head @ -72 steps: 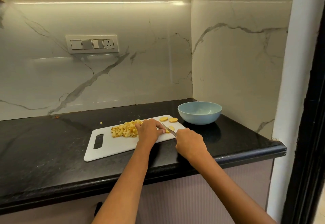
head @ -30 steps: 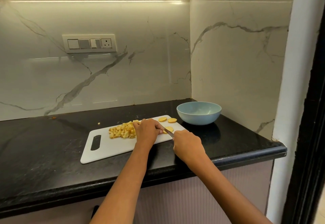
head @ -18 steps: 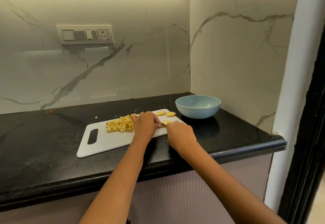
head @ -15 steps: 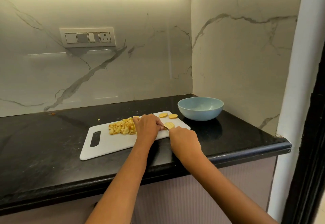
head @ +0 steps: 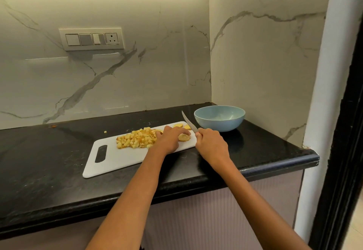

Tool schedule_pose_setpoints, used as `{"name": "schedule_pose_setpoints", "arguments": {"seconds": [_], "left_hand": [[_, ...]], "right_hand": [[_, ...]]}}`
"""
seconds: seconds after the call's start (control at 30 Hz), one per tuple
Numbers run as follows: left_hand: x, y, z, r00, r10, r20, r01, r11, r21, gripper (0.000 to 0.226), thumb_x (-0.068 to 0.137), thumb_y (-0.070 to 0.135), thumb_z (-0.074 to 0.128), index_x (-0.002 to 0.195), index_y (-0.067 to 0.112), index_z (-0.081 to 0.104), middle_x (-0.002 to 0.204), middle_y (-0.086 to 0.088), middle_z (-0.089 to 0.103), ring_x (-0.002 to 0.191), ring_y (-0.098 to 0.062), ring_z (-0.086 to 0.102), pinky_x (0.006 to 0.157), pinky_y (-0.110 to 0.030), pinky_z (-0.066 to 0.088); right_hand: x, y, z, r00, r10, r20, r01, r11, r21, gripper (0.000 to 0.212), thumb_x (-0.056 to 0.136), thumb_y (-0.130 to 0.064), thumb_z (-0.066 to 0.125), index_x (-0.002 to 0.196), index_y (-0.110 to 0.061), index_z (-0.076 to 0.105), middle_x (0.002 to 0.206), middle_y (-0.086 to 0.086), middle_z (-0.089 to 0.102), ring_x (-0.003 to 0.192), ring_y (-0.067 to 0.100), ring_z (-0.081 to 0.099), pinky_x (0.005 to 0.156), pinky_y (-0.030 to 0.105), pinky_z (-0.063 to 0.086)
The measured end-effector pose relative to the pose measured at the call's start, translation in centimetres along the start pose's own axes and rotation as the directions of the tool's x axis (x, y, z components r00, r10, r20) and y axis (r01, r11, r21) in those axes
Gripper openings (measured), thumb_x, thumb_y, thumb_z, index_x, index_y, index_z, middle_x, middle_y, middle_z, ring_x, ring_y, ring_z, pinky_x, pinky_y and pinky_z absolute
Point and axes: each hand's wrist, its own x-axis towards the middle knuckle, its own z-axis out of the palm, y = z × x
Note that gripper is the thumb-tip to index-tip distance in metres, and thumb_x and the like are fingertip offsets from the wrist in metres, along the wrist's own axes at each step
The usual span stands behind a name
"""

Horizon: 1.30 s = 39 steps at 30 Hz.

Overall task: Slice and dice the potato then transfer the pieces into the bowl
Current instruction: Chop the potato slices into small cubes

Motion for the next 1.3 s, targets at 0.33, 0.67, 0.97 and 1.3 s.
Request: {"name": "schedule_pose_setpoints", "arguments": {"seconds": [0.33, 0.67, 0.97, 1.3], "left_hand": [[0.6, -0.1, -0.5, 0.998, -0.037, 0.041, 0.031, 0.988, 0.151, 0.036, 0.1, 0.02, 0.038, 0.131, 0.035, 0.044, 0.144, -0.001, 0.036, 0.135, -0.025, 0.023, 0.11, -0.054, 0.014], [-1.1, -0.3, -0.2, 0.98, -0.173, -0.095, 0.179, 0.982, 0.058, 0.04, 0.09, 0.053, 0.048, 0.122, 0.03, 0.057, 0.127, 0.001, 0.057, 0.126, -0.022, 0.038, 0.104, -0.044, 0.02], [-1.4, -0.8, 0.0, 0.969, -0.189, -0.16, 0.181, 0.981, -0.062, 0.029, 0.091, 0.042, 0.053, 0.116, 0.03, 0.062, 0.123, 0.004, 0.06, 0.122, -0.019, 0.042, 0.103, -0.042, 0.019], [-1.5, -0.7, 0.2, 0.966, -0.192, -0.176, 0.179, 0.98, -0.085, 0.043, 0.087, 0.055, 0.051, 0.119, 0.028, 0.061, 0.123, 0.005, 0.061, 0.123, -0.019, 0.042, 0.099, -0.042, 0.023]], "right_hand": [[0.4, -0.3, 0.0, 0.997, 0.013, 0.071, -0.003, 0.99, -0.143, 0.027, 0.1, -0.028, 0.04, 0.107, -0.012, 0.061, 0.091, 0.004, 0.06, 0.073, 0.013, 0.053, 0.061, 0.024, 0.038], [-2.3, -1.4, -1.0, 0.99, 0.033, 0.134, 0.011, 0.949, -0.316, 0.023, 0.098, -0.019, 0.045, 0.118, -0.011, 0.053, 0.107, 0.008, 0.06, 0.09, 0.018, 0.061, 0.067, 0.025, 0.042], [-2.4, -2.1, -1.7, 0.975, -0.029, 0.22, 0.111, 0.922, -0.372, 0.025, 0.097, -0.018, 0.046, 0.119, -0.009, 0.054, 0.108, 0.009, 0.061, 0.093, 0.019, 0.061, 0.075, 0.027, 0.046], [-2.8, -1.6, -1.7, 0.983, -0.034, 0.181, 0.092, 0.943, -0.319, 0.026, 0.097, -0.022, 0.046, 0.12, -0.01, 0.053, 0.105, 0.008, 0.061, 0.087, 0.018, 0.06, 0.068, 0.026, 0.042]]}}
